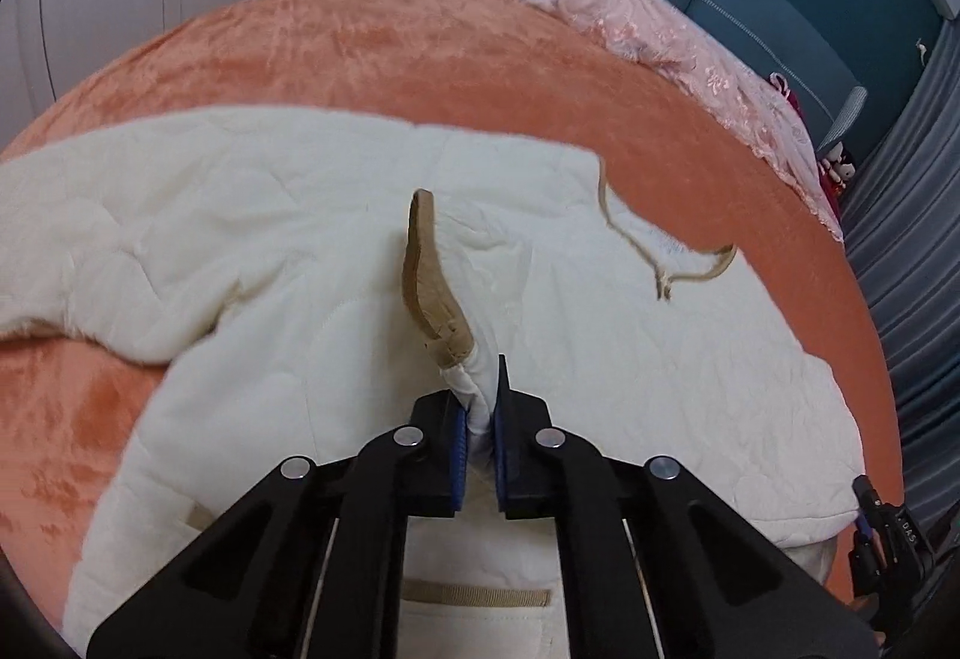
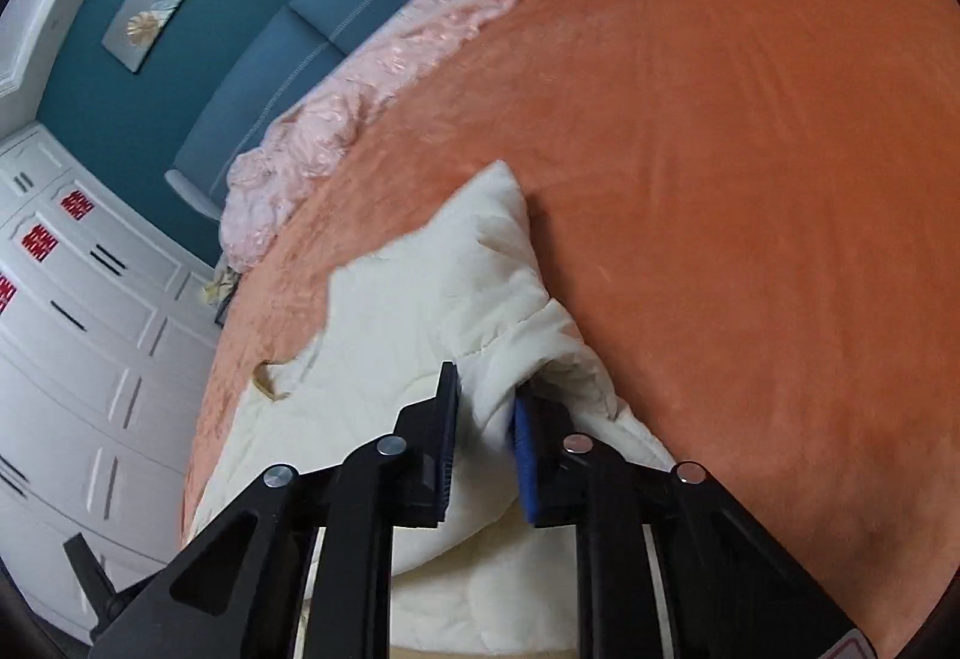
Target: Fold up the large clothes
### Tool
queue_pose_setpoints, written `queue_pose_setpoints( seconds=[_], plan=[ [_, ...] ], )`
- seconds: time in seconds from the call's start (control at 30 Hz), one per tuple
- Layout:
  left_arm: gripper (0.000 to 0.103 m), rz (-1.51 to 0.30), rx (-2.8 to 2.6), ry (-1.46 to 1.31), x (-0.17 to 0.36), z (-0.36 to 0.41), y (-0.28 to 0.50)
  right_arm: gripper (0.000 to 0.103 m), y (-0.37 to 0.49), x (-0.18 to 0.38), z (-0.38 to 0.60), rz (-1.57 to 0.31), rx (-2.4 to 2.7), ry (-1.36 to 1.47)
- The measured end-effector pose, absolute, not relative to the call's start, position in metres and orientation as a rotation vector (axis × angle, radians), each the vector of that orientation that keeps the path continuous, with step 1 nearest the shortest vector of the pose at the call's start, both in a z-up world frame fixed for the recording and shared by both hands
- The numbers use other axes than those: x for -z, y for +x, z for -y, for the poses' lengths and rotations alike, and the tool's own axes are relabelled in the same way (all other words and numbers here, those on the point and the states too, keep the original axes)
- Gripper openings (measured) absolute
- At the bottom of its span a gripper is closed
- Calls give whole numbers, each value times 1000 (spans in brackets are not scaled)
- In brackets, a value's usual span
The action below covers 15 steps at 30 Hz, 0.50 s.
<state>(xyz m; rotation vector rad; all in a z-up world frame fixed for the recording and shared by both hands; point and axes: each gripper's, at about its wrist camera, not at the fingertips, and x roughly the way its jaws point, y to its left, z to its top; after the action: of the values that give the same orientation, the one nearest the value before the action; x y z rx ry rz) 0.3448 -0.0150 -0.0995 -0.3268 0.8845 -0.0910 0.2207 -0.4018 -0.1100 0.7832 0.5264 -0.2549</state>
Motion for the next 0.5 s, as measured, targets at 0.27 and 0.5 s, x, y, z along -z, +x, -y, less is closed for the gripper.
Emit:
queue_pose_setpoints(
  seconds=[0.27,0.5],
  plan=[
    [5,-968,36,-149,153,25,344,7,242,164,388,-776,383,541],
    [7,-928,36,-137,163,25,338,22,244,141,369,-811,475,377]
  ],
)
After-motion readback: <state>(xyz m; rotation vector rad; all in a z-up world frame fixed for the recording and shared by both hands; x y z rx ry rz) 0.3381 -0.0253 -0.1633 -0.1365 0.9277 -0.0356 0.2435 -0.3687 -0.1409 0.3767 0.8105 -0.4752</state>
